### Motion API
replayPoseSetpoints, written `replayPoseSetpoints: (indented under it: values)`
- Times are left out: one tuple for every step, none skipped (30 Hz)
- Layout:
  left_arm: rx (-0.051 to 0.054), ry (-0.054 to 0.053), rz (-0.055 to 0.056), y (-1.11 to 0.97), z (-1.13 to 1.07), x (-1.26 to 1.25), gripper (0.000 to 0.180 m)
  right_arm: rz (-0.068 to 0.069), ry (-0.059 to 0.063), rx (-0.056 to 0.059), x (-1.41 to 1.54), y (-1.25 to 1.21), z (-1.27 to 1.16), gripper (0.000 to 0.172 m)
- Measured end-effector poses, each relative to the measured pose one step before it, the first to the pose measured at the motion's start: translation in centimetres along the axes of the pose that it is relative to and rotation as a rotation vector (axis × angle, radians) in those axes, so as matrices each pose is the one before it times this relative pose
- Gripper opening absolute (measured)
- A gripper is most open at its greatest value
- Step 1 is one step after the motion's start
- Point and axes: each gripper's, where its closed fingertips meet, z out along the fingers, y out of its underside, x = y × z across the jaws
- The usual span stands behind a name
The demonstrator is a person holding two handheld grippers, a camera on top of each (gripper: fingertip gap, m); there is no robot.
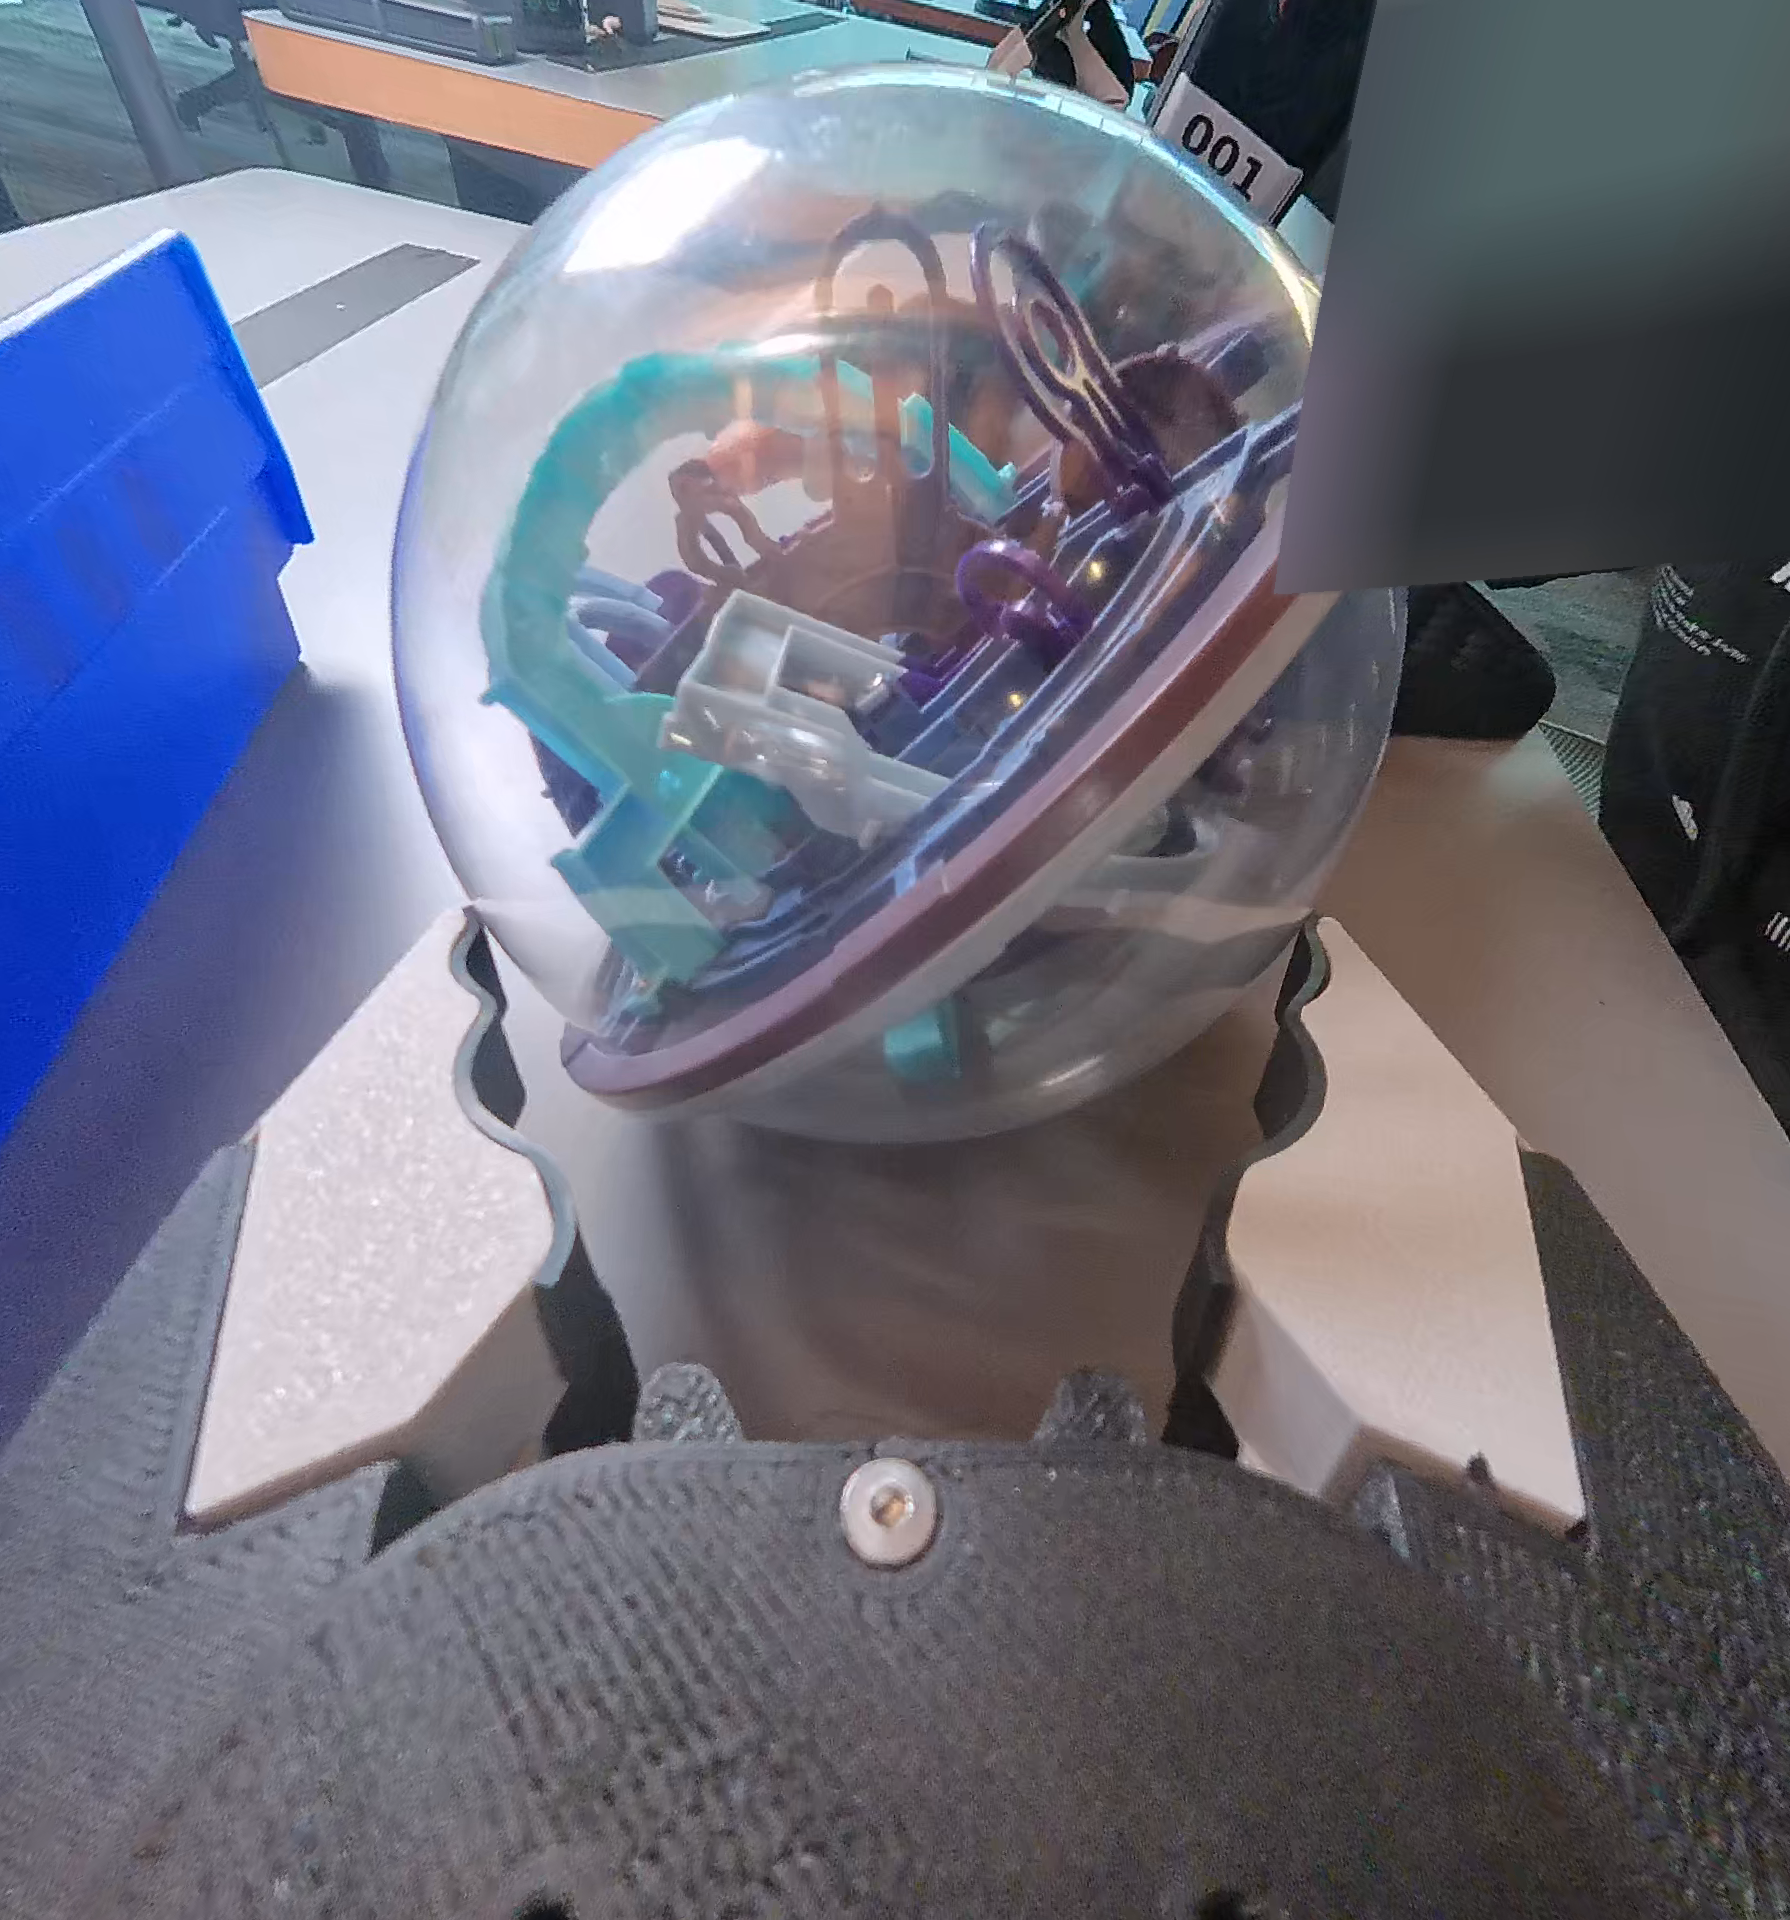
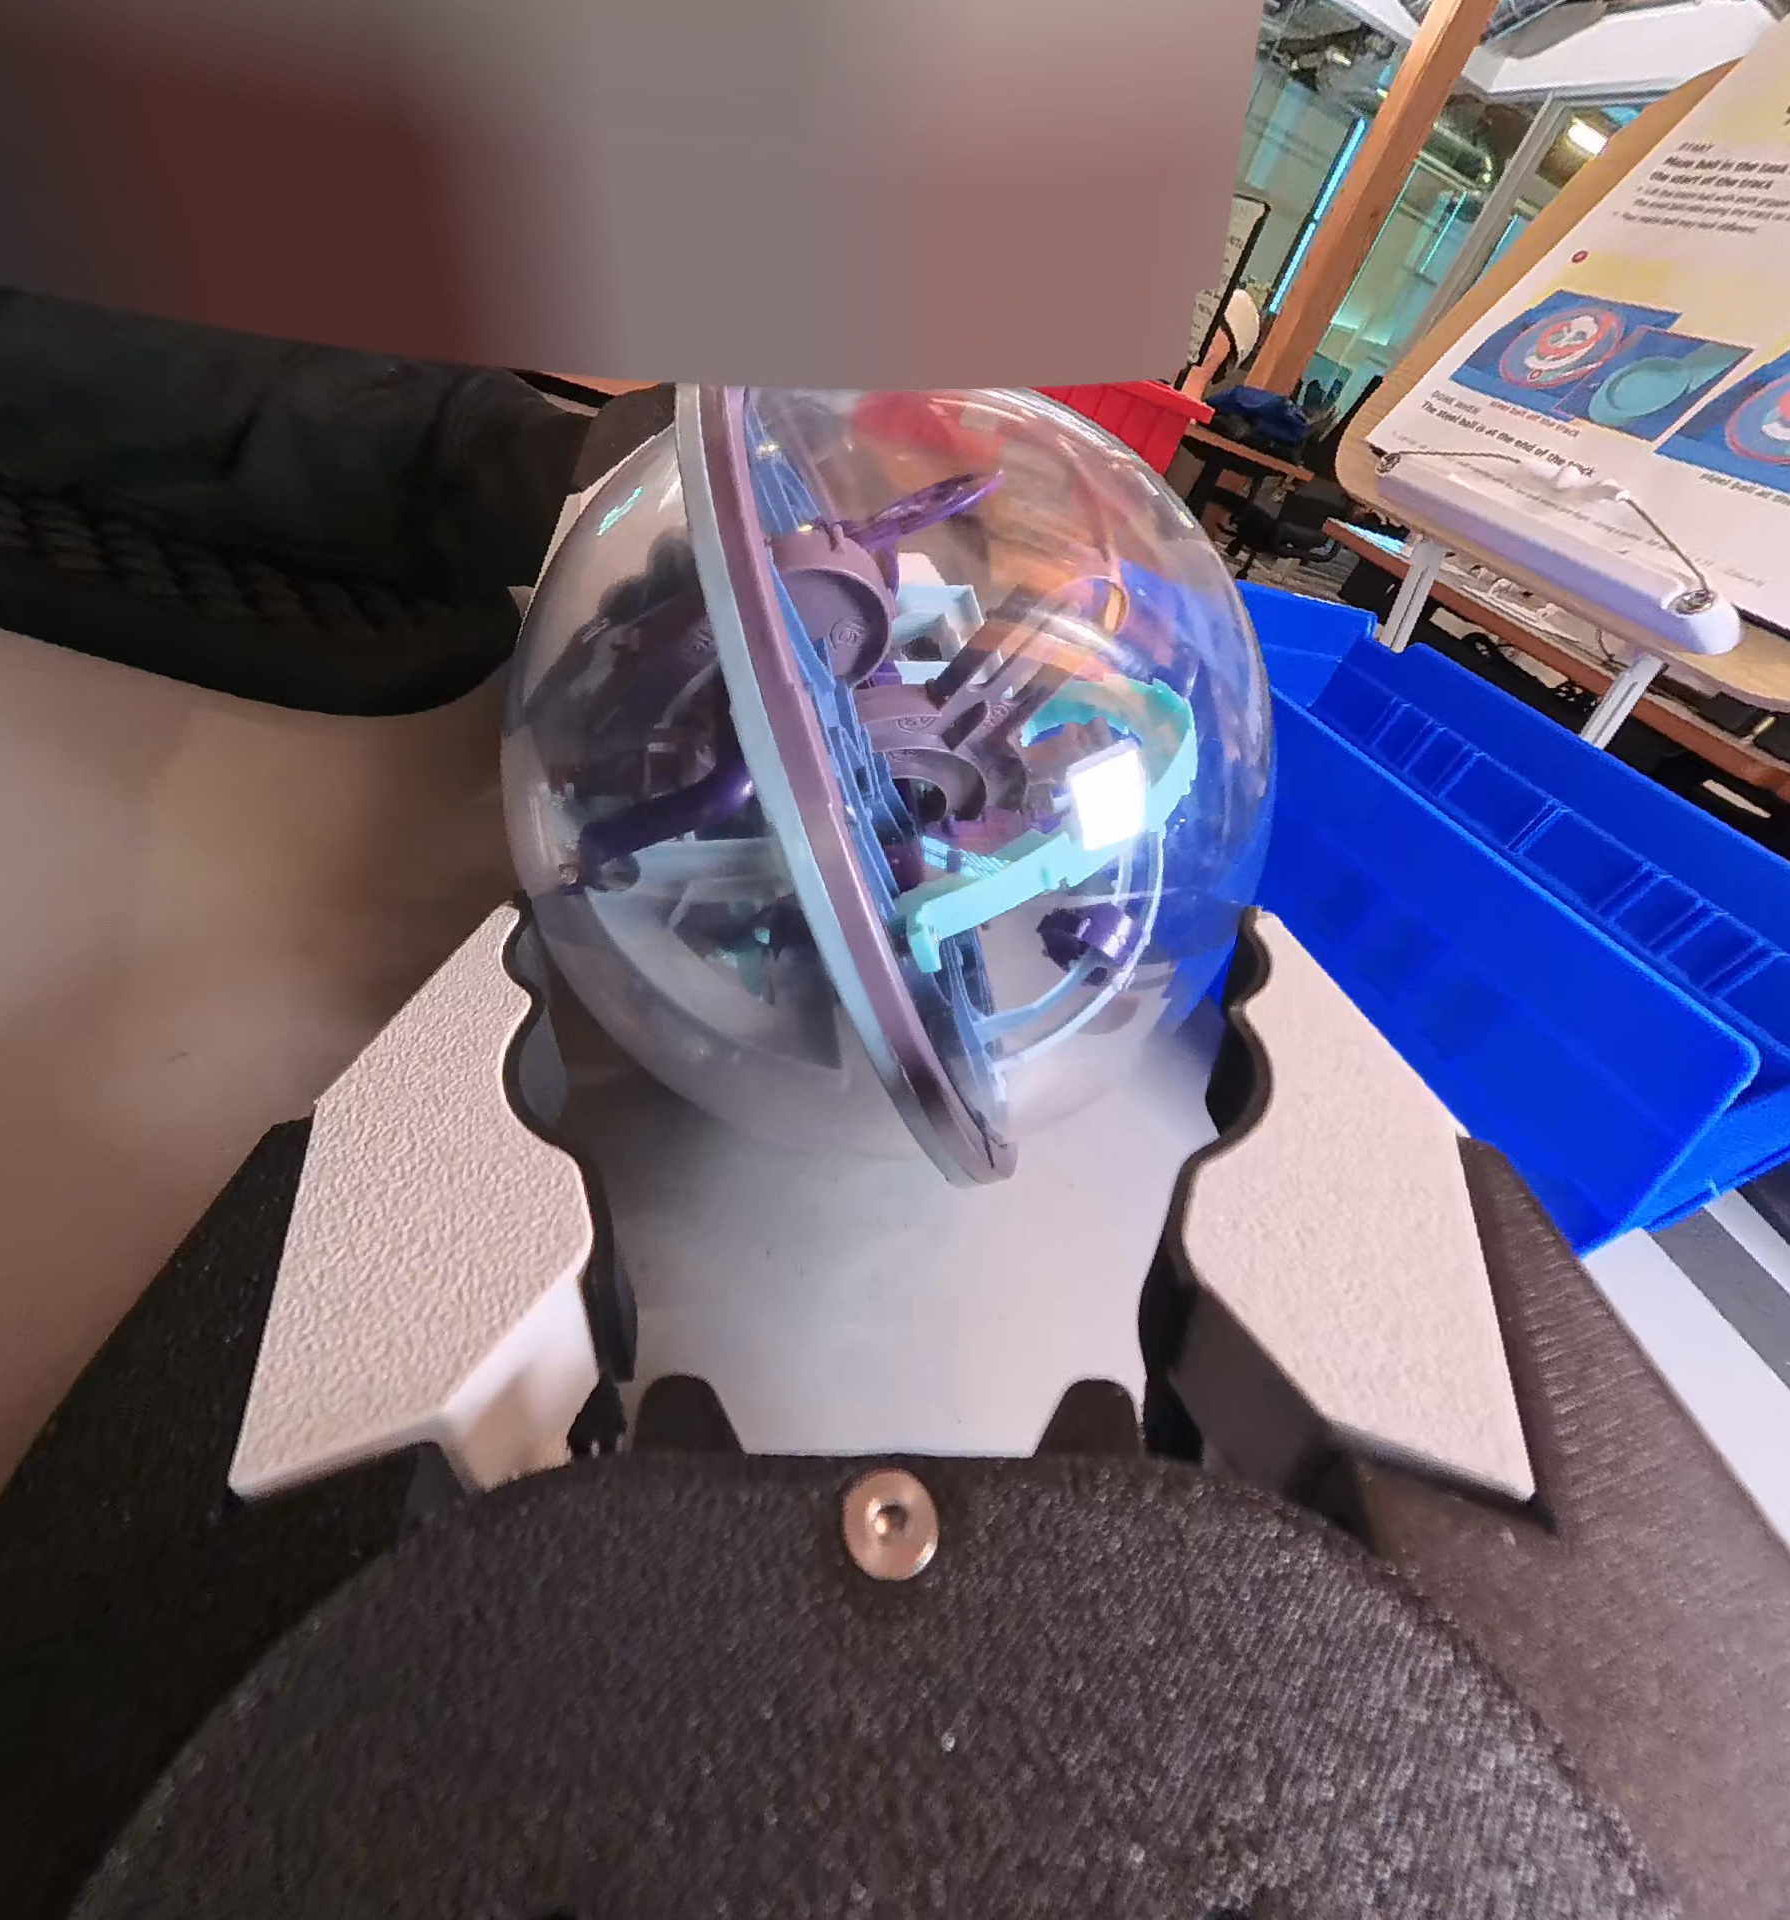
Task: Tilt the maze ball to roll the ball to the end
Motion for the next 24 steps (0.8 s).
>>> replayPoseSetpoints:
  values:
    - [-0.0009, -0.0005, -0.0009, 0.002, -0.011, -0.013, 0.144, 0.0014, 0.0001, 0.0003, 0.004, -0.002, 0.008, 0.126]
    - [-0.0023, -0.0014, 0.0012, 0.026, -0.017, 0.002, 0.144, -0.0008, 0.0007, -0.0003, -0.012, -0.016, -0.001, 0.126]
    - [-0.0039, -0.0025, 0.0029, 0.028, -0.043, 0.013, 0.143, -0.0024, 0.0013, -0.0006, -0.034, -0.015, 0.004, 0.126]
    - [-0.0049, -0.0046, 0.005, 0.035, -0.074, 0.008, 0.143, -0.0028, 0.0019, -0.0008, -0.029, -0.034, -0.006, 0.126]
    - [-0.0051, -0.0072, 0.0063, 0.019, -0.105, -0.012, 0.142, -0.0032, 0.0025, -0.0003, -0.021, -0.041, -0.012, 0.125]
    - [-0.0059, -0.0109, 0.0073, 0.059, -0.131, -0.061, 0.141, -0.0049, 0.0038, 0.0012, 0.009, -0.059, -0.024, 0.125]
    - [-0.0071, -0.0127, 0.0039, 0.108, -0.13, -0.109, 0.139, -0.0052, 0.0044, 0.0026, 0.03, -0.072, -0.04, 0.124]
    - [-0.009, -0.0099, 0.0002, 0.154, -0.152, -0.089, 0.138, -0.0033, 0.0038, 0.0037, 0.02, -0.103, -0.048, 0.124]
    - [-0.0095, -0.0069, -0.0008, 0.14, -0.18, -0.038, 0.135, -0.0011, 0.0027, 0.0041, 0.011, -0.112, -0.054, 0.123]
    - [-0.0078, -0.0068, 0.0008, 0.118, -0.243, -0.019, 0.133, -0.0004, 0.0018, 0.0039, 0.002, -0.096, -0.048, 0.122]
    - [-0.0053, -0.0108, 0.003, 0.07, -0.311, -0.06, 0.13, -0.0011, 0.0011, 0.0035, -0.002, -0.081, -0.04, 0.12]
    - [-0.002, -0.0142, 0.0024, 0.036, -0.392, -0.093, 0.127, -0.002, 0.0005, 0.0027, -0.024, -0.058, -0.027, 0.119]
    - [0.0082, -0.0069, -0.004, -0.126, -0.459, 0.014, 0.127, -0.0009, -0.0015, 0.0011, -0.048, -0.027, 0.0, 0.118]
    - [0.0124, 0.0022, -0.0143, -0.182, -0.469, 0.137, 0.127, 0.0008, -0.0021, -0.0007, -0.058, -0.013, 0.027, 0.117]
    - [0.0144, 0.0035, -0.022, -0.181, -0.4, 0.155, 0.129, 0.0006, -0.0024, -0.0022, -0.063, 0.036, 0.038, 0.117]
    - [0.018, -0.0008, -0.0215, -0.211, -0.245, 0.118, 0.132, 0.0001, -0.0023, -0.0023, -0.068, 0.025, 0.031, 0.117]
    - [0.0238, -0.0097, -0.0132, -0.324, -0.065, 0.035, 0.135, 0.0002, -0.0024, -0.0006, -0.074, 0.001, 0.033, 0.117]
    - [0.0303, -0.0177, -0.0058, -0.479, 0.134, -0.036, 0.139, 0.0001, -0.0021, 0.0008, -0.078, -0.041, 0.027, 0.117]
    - [0.0228, -0.0153, -0.0038, -0.464, 0.307, -0.004, 0.142, -0.0003, -0.0018, 0.002, -0.073, -0.067, 0.025, 0.117]
    - [0.0087, -0.0132, -0.0035, -0.299, 0.416, -0.037, 0.145, -0.0008, -0.002, 0.0028, -0.077, -0.091, 0.033, 0.117]
    - [0.0031, -0.0061, -0.001, -0.205, 0.417, 0.009, 0.146, -0.0008, -0.0019, 0.0027, -0.084, -0.091, 0.014, 0.117]
    - [0.0007, -0.0001, -0.003, -0.066, 0.395, 0.031, 0.146, -0.0011, -0.0019, 0.0032, -0.087, -0.11, 0.02, 0.116]
    - [-0.0044, -0.0034, -0.0039, 0.096, 0.284, -0.097, 0.148, -0.0015, -0.0016, 0.0038, -0.104, -0.123, -0.008, 0.116]
    - [-0.001, 0.0059, 0.0, 0.092, 0.084, -0.048, 0.15, -0.0008, -0.0021, 0.0033, -0.092, -0.12, -0.01, 0.116]
